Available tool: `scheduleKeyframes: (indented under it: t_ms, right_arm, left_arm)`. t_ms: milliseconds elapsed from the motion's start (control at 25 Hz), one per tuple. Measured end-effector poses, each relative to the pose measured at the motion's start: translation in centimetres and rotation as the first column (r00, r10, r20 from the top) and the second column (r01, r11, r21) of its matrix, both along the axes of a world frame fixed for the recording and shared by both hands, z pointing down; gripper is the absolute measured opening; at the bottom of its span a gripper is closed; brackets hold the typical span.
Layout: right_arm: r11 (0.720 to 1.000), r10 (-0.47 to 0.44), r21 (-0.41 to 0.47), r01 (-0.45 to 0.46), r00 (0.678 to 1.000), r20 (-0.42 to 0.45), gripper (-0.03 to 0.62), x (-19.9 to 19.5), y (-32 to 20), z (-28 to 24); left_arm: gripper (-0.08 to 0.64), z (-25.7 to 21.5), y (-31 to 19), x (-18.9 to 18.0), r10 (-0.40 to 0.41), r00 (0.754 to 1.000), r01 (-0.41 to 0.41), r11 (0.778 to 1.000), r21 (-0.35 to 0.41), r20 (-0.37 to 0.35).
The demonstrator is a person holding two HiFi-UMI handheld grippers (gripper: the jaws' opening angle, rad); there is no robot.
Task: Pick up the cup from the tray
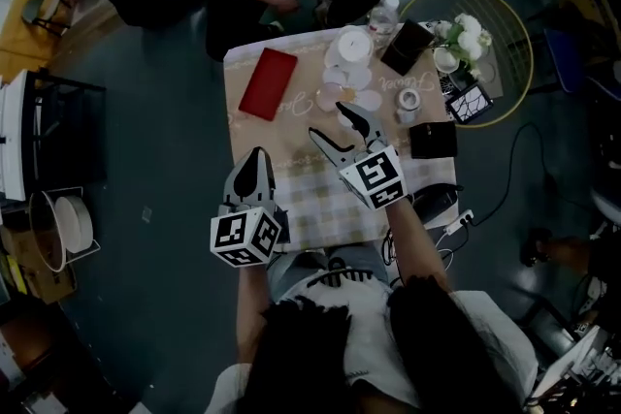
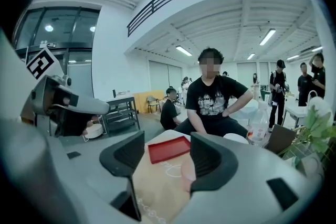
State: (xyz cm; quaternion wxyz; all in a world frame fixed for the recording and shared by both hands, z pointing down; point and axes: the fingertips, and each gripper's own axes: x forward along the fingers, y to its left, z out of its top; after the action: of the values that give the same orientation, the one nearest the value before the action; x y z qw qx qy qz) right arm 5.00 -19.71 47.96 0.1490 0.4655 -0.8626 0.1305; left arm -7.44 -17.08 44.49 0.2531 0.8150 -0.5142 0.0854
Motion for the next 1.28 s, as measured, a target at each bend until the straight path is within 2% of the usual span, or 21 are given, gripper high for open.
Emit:
scheduleKeyframes:
  t_ms: [40, 160, 400, 680, 840, 1280]
  right_arm:
    - [1.0, -0.001, 0.014, 0.001, 1.0, -0.004, 0.27, -0.2, 0.3, -0.7]
    - [1.0, -0.022, 0.016, 0.022, 1.0, -0.02, 0.253, -1.0, 1.8, -1.8]
    - [0.999, -0.045, -0.024, 0.043, 0.998, -0.051, 0.243, -2.8, 4.7, -1.6]
    - [0.994, 0.109, -0.021, -0.109, 0.994, -0.019, 0.073, -1.1, 6.3, -2.5]
    - [0.991, 0.133, -0.018, -0.134, 0.991, -0.033, 0.012, -0.8, 7.0, -2.7]
    - [0.983, 0.183, 0.01, -0.183, 0.98, -0.071, 0.008, 0.1, 8.2, -3.3]
  left_arm:
    - [0.008, -0.4, 0.0, 0.1, 0.001, 1.0, -0.001, 1.0, 0.01, -0.005]
    - [0.008, -1.0, 1.0, 0.6, 0.026, 0.999, -0.025, 0.999, 0.03, -0.019]
    - [0.008, -1.5, 3.0, 1.1, 0.083, 0.996, -0.082, 0.996, 0.04, -0.014]
    - [0.008, -2.2, 3.8, 1.6, 0.112, 0.994, -0.11, 0.992, 0.06, -0.017]
    - [0.008, -2.8, 3.7, 1.8, 0.13, 0.991, -0.128, 0.989, 0.077, -0.023]
    - [0.008, -2.8, 5.3, 2.5, 0.171, 0.985, -0.17, 0.982, 0.082, 0.0]
